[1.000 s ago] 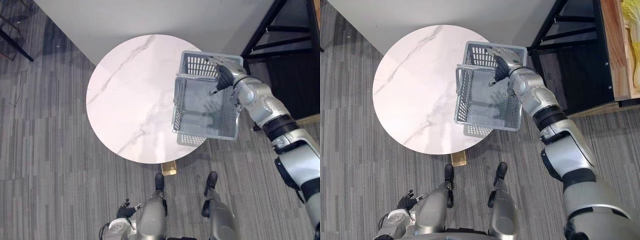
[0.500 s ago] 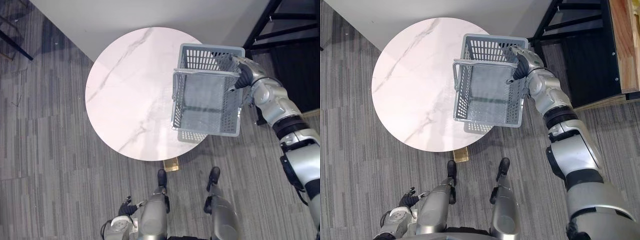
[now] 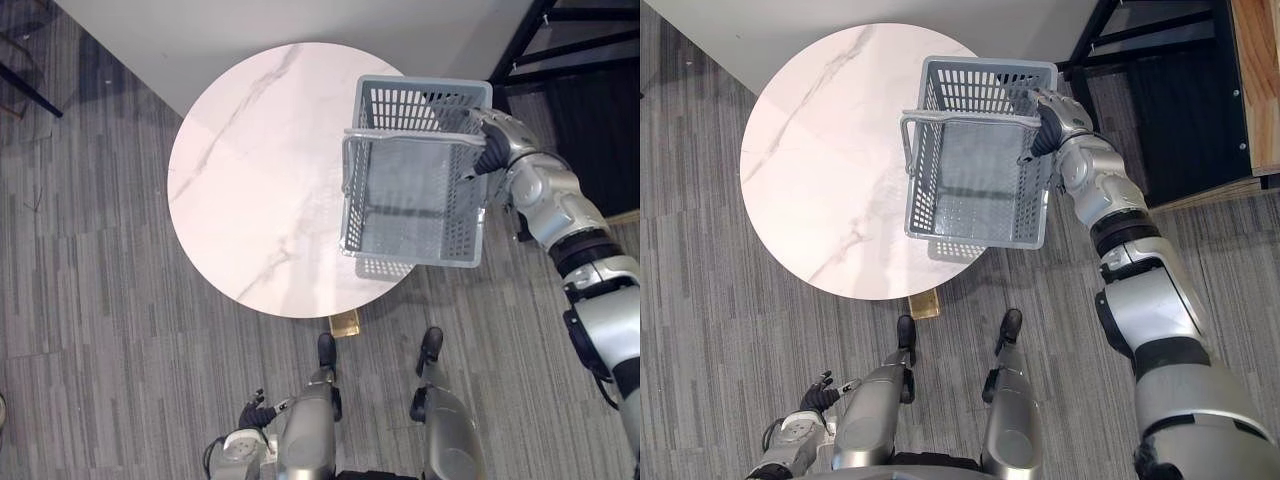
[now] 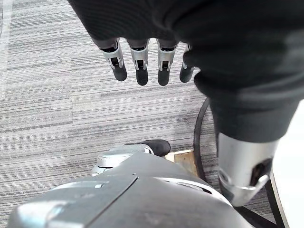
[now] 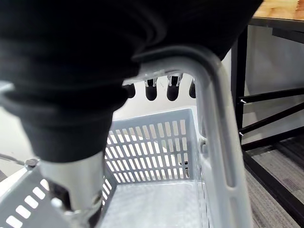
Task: Pick vegetable in the basket
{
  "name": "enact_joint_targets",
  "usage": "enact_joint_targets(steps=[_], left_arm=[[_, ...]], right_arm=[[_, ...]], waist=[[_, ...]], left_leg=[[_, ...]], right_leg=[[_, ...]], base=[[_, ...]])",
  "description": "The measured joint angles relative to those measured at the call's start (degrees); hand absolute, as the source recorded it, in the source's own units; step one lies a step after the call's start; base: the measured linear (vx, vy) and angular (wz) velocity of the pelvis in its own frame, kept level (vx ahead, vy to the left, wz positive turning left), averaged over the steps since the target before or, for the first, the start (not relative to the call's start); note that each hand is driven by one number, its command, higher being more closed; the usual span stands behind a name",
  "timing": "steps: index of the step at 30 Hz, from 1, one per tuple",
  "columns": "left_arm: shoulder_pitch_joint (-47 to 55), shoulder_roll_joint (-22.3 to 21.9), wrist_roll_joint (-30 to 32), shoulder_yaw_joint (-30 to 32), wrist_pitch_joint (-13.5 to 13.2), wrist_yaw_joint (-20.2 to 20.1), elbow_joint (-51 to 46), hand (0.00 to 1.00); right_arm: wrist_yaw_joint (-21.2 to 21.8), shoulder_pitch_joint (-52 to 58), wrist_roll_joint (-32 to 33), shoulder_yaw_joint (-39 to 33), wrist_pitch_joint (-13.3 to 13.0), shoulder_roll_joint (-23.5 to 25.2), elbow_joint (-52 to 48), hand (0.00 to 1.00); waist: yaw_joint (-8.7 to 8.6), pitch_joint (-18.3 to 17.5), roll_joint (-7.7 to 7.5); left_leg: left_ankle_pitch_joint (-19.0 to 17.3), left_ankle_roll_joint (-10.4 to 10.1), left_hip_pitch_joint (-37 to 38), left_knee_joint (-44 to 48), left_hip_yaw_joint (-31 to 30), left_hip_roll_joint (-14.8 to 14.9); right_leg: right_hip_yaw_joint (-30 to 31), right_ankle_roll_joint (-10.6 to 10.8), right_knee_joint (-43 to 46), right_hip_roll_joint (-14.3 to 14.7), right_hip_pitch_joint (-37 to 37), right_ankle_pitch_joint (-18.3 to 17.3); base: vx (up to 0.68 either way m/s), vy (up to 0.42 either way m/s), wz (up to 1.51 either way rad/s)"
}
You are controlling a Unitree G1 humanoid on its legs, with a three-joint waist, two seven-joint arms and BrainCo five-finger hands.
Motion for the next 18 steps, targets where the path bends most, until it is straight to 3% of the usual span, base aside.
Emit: enact_joint_targets(steps=[18], left_arm=[[-0.6, 0.04, -0.01, -0.26, -0.14, 1.07, 0.1, 0.0]], right_arm=[[-0.25, -2.62, -0.01, 0.41, 0.04, 0.62, 2.0, 0.0]], waist=[[0.4, 0.0, 0.01]], left_leg=[[0.35, 0.03, -1.0, -0.01, -0.61, -0.2]], right_leg=[[-0.98, -0.04, -1.23, -0.11, 0.03, 0.79]], base=[[0.0, 0.002, 0.01]])
